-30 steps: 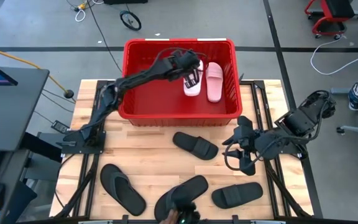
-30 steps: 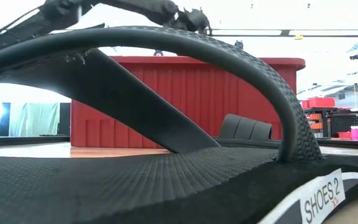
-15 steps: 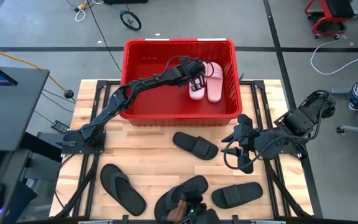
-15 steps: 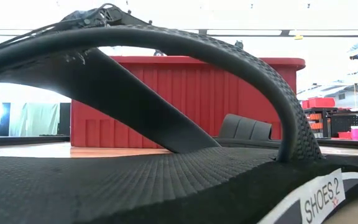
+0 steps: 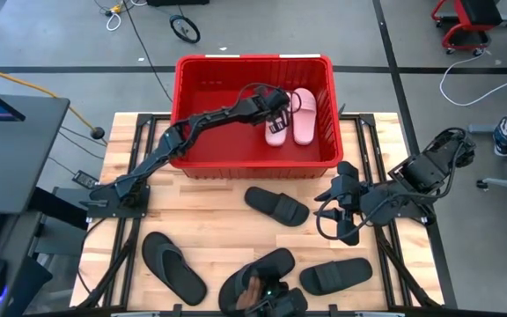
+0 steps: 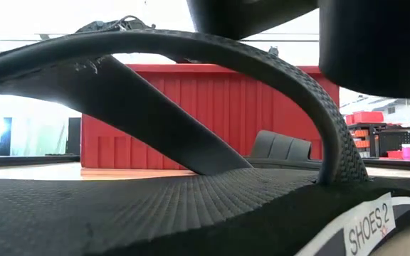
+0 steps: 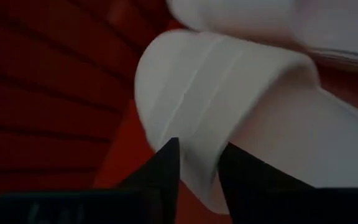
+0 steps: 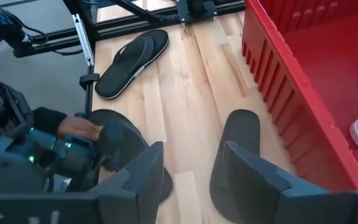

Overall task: Pick and place slides into bin
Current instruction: Put the pink slide into the red bin, then put the bottom black slide into the red bin

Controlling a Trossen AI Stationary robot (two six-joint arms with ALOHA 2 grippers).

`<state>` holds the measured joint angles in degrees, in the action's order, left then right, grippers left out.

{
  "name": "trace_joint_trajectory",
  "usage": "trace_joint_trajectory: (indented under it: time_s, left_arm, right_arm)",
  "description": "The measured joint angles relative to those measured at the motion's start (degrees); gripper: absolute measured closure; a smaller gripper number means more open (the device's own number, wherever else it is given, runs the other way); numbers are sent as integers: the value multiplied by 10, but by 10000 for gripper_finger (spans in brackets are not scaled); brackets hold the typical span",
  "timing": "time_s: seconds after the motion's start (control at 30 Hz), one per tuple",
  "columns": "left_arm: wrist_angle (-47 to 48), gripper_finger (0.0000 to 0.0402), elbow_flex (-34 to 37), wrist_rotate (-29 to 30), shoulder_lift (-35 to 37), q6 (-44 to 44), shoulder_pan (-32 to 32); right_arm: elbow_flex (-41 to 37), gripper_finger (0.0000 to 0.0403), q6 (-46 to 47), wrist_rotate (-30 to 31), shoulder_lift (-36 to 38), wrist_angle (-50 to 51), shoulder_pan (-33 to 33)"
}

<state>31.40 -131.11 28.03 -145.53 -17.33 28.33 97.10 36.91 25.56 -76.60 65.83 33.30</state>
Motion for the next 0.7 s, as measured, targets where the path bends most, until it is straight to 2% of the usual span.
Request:
trace_joint_trajectory:
  time_s: [0.2, 0.4, 0.57, 0.7]
  left_arm:
    - [-3, 246, 0, 6, 0, 57, 6]
    - [-10, 227, 0, 1, 0, 53, -15]
    - [-9, 223, -19, 11, 2, -24, -46]
    - [-54, 223, -36, 76, 12, -134, -72]
  right_arm:
    - [0, 230, 0, 0, 0, 4, 0]
    - [0, 230, 0, -1, 0, 8, 0]
    - [0, 230, 0, -1, 0, 8, 0]
    - [0, 230, 0, -1, 0, 9, 3]
